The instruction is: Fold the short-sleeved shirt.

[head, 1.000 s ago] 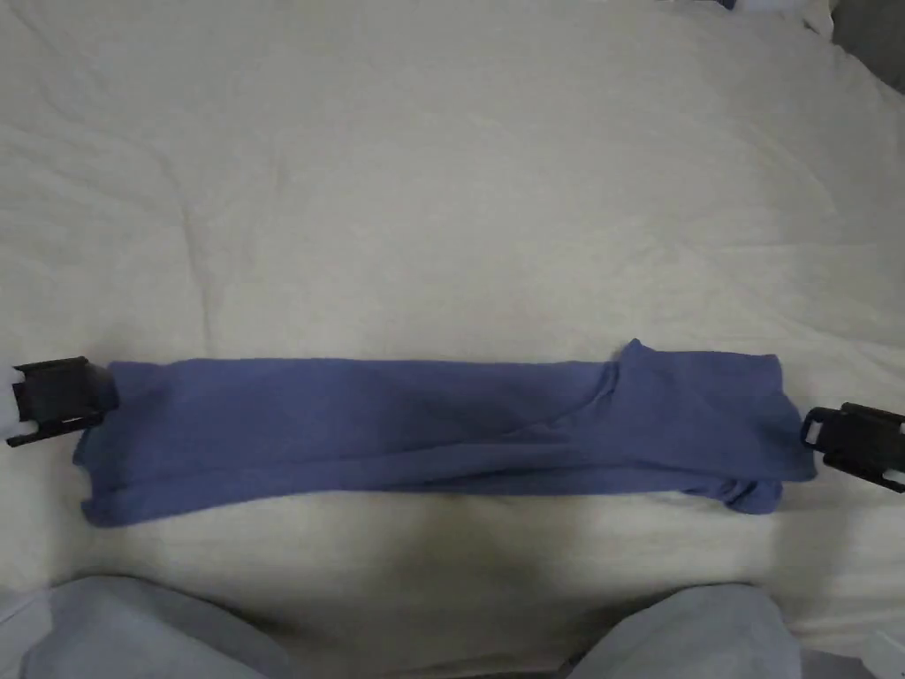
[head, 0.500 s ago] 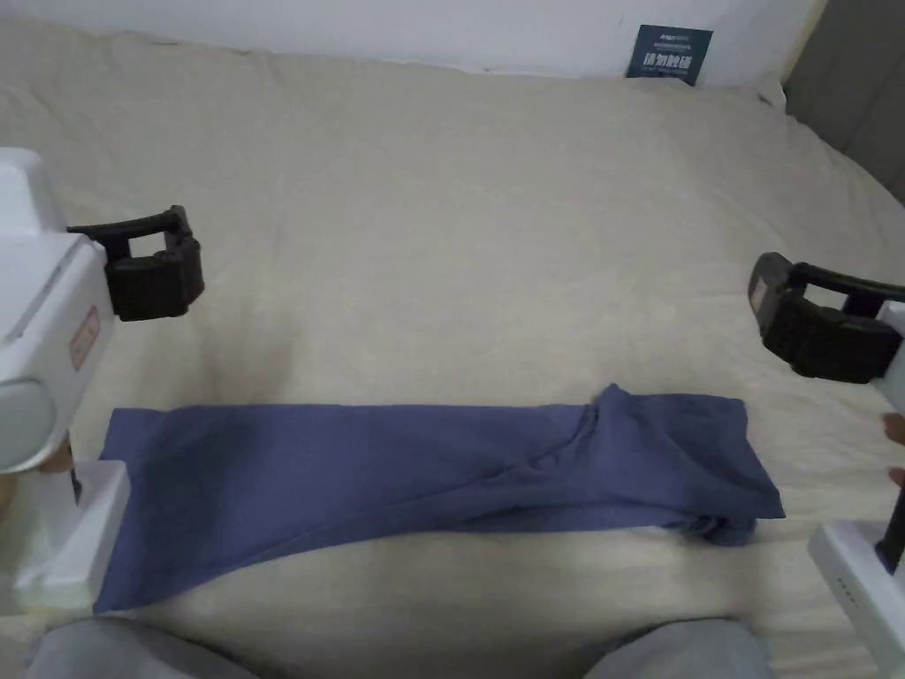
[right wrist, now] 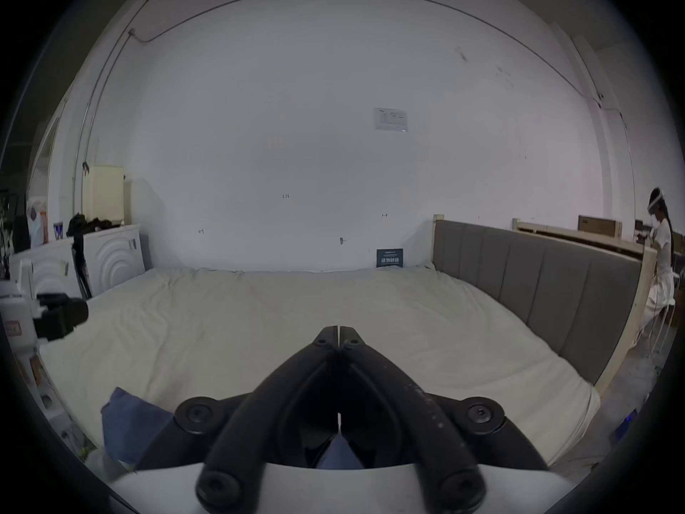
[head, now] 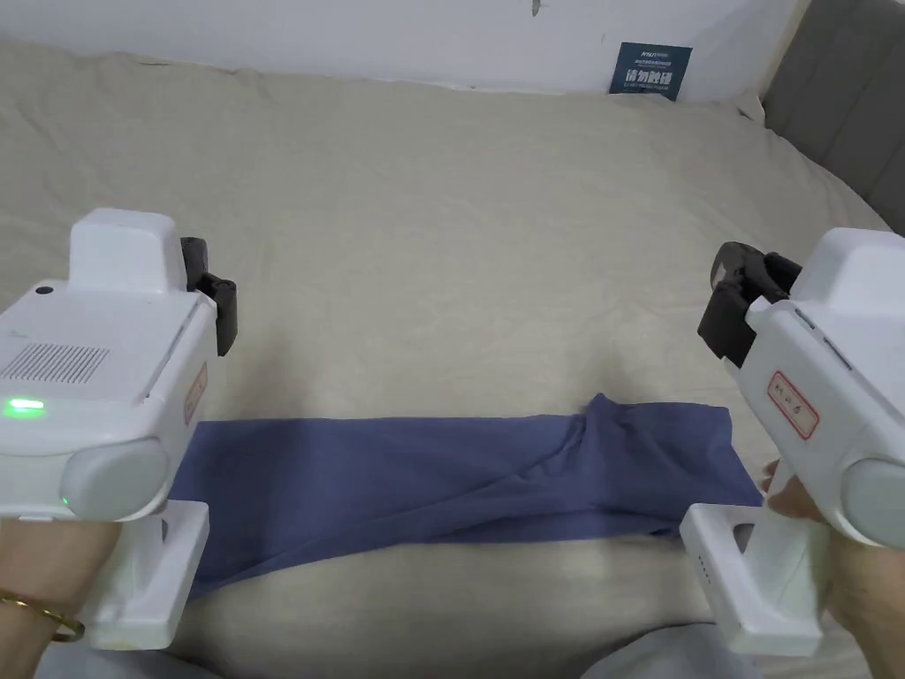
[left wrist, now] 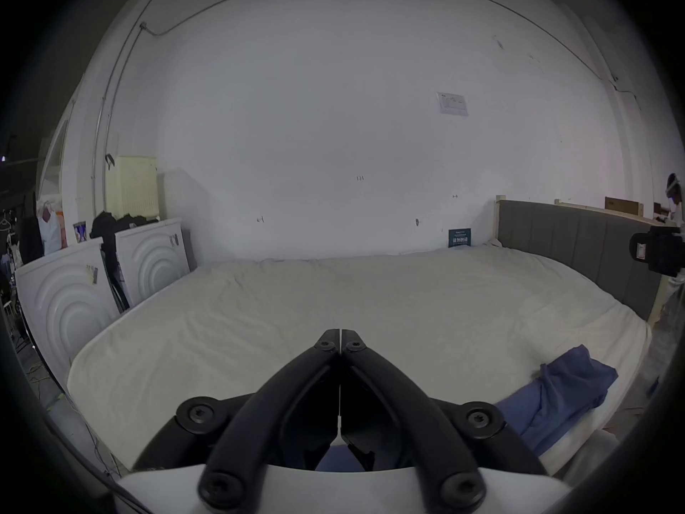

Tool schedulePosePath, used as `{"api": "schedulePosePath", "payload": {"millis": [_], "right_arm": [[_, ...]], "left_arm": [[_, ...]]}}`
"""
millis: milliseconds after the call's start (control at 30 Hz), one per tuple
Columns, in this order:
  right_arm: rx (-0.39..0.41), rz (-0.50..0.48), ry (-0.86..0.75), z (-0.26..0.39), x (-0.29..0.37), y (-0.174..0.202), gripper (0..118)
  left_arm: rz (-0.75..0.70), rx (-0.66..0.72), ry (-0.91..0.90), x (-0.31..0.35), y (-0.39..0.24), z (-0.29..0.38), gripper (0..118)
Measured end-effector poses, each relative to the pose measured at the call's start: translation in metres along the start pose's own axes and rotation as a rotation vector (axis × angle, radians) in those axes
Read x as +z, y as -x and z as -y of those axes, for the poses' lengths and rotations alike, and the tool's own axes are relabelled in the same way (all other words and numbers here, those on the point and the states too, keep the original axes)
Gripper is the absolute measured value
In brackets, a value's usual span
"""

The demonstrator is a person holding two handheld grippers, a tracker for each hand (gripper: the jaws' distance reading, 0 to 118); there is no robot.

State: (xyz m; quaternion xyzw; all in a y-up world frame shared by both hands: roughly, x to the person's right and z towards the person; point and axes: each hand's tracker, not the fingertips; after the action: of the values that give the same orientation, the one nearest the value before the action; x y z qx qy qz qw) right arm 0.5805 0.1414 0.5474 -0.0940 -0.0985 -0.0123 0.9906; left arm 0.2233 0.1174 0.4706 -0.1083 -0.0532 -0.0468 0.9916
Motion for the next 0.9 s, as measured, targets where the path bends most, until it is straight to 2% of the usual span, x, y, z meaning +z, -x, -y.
{"api": "schedulePosePath", "payload": {"millis": [67, 167, 267, 300, 333, 400, 433, 533, 600, 700, 800, 900], "right_arm": [[-0.03, -0.005, 0.025, -0.002, -0.003, 0.0, 1], [-0.025, -0.005, 0.038, -0.004, -0.004, 0.001, 1], [-0.001, -0.019, 0.05, -0.004, -0.005, 0.001, 1], [0.005, -0.021, 0.053, -0.004, -0.005, 0.004, 1], [0.012, -0.021, 0.057, -0.004, -0.005, 0.004, 1], [0.017, -0.026, 0.067, -0.003, -0.008, 0.003, 1], [0.016, -0.027, 0.074, -0.002, -0.009, 0.004, 1], [0.007, -0.045, 0.09, 0.0, -0.013, 0.003, 1], [0.004, -0.039, 0.101, 0.001, -0.016, 0.004, 1], [-0.006, -0.038, 0.12, 0.004, -0.02, 0.006, 1], [-0.006, -0.038, 0.14, 0.006, -0.022, 0.01, 1], [0.004, -0.031, 0.158, 0.008, -0.024, 0.016, 1]], "left_arm": [[-0.003, 0.007, 0.015, -0.004, 0.005, 0.001, 0], [-0.001, 0.023, 0.048, -0.009, 0.02, -0.001, 0], [0.025, 0.133, 0.112, -0.018, 0.048, -0.005, 3], [0.036, 0.192, 0.125, -0.021, 0.062, -0.004, 20], [0.041, 0.239, 0.146, -0.025, 0.074, -0.004, 44], [0.072, 0.339, 0.216, -0.034, 0.105, 0.002, 110], [0.078, 0.368, 0.254, -0.039, 0.117, 0.007, 116], [0.093, 0.469, 0.311, -0.049, 0.153, 0.033, 117], [0.128, 0.559, 0.413, -0.06, 0.172, 0.058, 118], [0.234, 0.695, 0.508, -0.067, 0.194, 0.099, 118], [0.248, 0.736, 0.587, -0.083, 0.221, 0.146, 118], [0.228, 0.765, 0.628, -0.085, 0.214, 0.161, 118]]}}
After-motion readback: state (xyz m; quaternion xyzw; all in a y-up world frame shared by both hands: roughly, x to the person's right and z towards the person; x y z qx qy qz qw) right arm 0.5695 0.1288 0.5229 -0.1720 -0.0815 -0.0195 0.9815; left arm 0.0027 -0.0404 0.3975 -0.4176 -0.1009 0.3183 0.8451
